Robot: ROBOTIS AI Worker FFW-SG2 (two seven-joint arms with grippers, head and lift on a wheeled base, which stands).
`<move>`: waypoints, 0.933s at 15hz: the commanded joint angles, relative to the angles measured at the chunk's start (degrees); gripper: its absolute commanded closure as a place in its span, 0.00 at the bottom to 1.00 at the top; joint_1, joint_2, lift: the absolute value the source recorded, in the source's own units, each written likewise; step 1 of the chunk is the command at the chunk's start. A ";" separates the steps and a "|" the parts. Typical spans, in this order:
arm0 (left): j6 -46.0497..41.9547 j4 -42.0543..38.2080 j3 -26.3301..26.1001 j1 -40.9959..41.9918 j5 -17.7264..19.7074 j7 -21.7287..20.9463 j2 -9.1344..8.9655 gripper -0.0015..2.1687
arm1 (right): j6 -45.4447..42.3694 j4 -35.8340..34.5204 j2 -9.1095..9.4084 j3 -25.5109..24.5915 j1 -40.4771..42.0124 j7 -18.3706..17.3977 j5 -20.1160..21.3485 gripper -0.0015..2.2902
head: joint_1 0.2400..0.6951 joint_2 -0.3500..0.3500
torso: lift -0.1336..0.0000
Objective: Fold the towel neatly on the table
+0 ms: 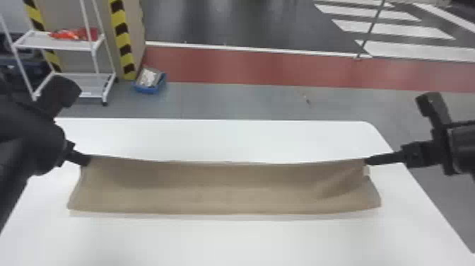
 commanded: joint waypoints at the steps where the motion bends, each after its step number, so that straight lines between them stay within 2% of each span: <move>1: -0.64 0.86 -0.03 -0.44 0.00 0.13 -0.05 0.65 | -0.01 0.49 0.00 0.56 -0.24 -0.06 0.98 0.59 | 1.00 0.29 | 0.07; 7: -0.81 2.35 0.33 -1.14 0.00 0.75 0.12 0.65 | -2.47 3.65 0.09 1.52 -1.47 -0.50 3.00 0.59 | 1.00 0.29 | 0.07; 10: -0.81 2.35 0.33 -1.05 0.35 1.28 -0.05 0.65 | -2.82 3.74 0.79 1.70 -1.64 -1.12 2.91 0.59 | 1.00 0.29 | 0.07; 12: -1.52 2.09 0.24 -0.26 0.79 2.51 -0.23 0.65 | -2.82 3.74 1.41 1.96 -1.64 -1.56 3.09 0.52 | 1.00 0.30 | 0.07; 14: -2.22 1.47 0.24 0.70 0.88 3.47 -0.40 0.64 | -3.00 3.74 1.76 1.96 -1.64 -2.17 3.17 0.52 | 1.00 0.30 | 0.07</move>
